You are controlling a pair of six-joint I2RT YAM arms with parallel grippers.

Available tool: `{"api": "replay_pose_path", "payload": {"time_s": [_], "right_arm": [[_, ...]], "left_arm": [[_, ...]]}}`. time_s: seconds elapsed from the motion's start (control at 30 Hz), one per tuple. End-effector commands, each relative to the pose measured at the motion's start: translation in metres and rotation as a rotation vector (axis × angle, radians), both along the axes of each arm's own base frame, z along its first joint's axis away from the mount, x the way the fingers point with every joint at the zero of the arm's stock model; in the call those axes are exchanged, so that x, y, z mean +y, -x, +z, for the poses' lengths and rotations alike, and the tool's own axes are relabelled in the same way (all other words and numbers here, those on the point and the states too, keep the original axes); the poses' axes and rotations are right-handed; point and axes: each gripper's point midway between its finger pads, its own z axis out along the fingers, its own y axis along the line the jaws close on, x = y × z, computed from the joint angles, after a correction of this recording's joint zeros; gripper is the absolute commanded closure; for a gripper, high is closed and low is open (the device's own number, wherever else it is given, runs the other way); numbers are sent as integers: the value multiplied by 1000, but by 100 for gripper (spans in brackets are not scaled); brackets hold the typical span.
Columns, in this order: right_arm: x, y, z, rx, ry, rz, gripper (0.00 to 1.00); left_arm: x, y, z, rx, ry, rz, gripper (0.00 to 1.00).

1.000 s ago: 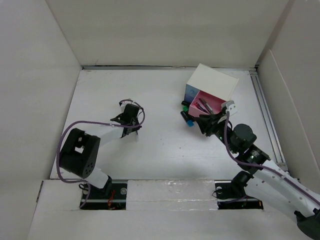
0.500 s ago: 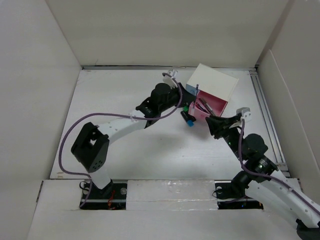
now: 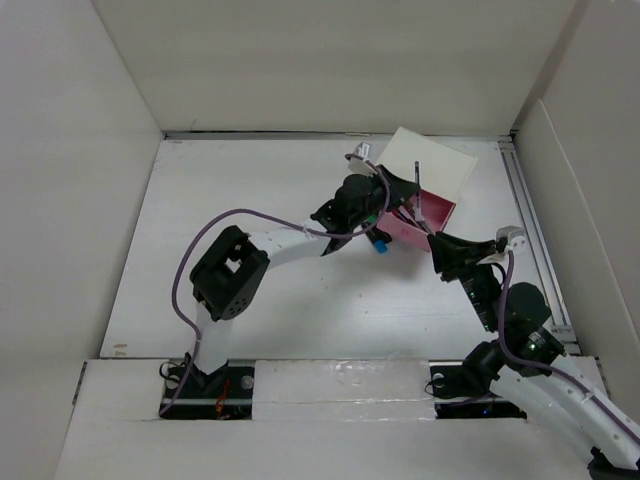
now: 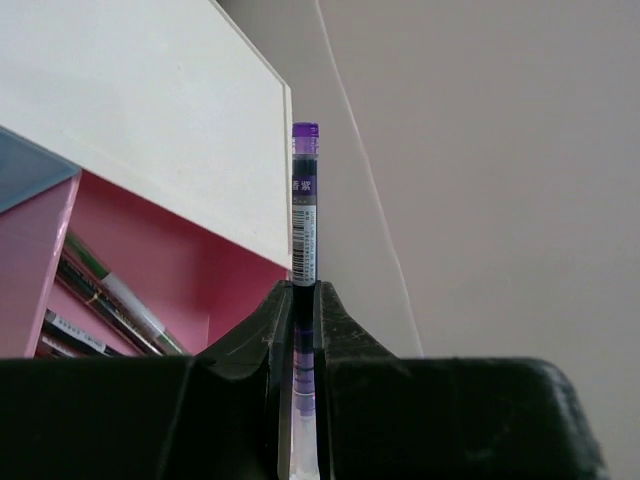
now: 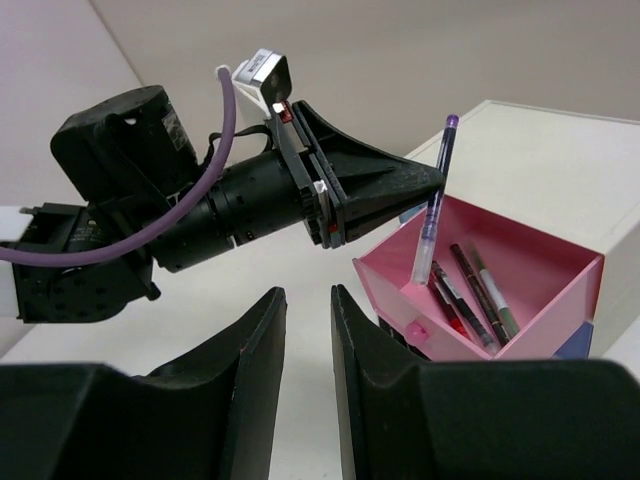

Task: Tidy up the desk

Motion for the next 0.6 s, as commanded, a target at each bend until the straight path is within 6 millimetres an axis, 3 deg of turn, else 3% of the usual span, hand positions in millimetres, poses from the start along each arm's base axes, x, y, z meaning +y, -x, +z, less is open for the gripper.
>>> {"api": "replay_pose_path", "payload": {"time_s": [0.0,0.33,0.5,0.57], "right_arm": [[-3,-1,5,-9,-22,-16,70],[-2,-2,4,-7,-18,-12,70],[1,-3,3,-1,-11,-6,69],[2,-3,4,-4,-10,-2,69]], "left_arm": [[3,-18,46,-68,145,135,100],[2,-20,27,-35,107,343,100],[-3,-11,20,-21,86,368,100],[-4,-6,19,-17,74,394,96]]}}
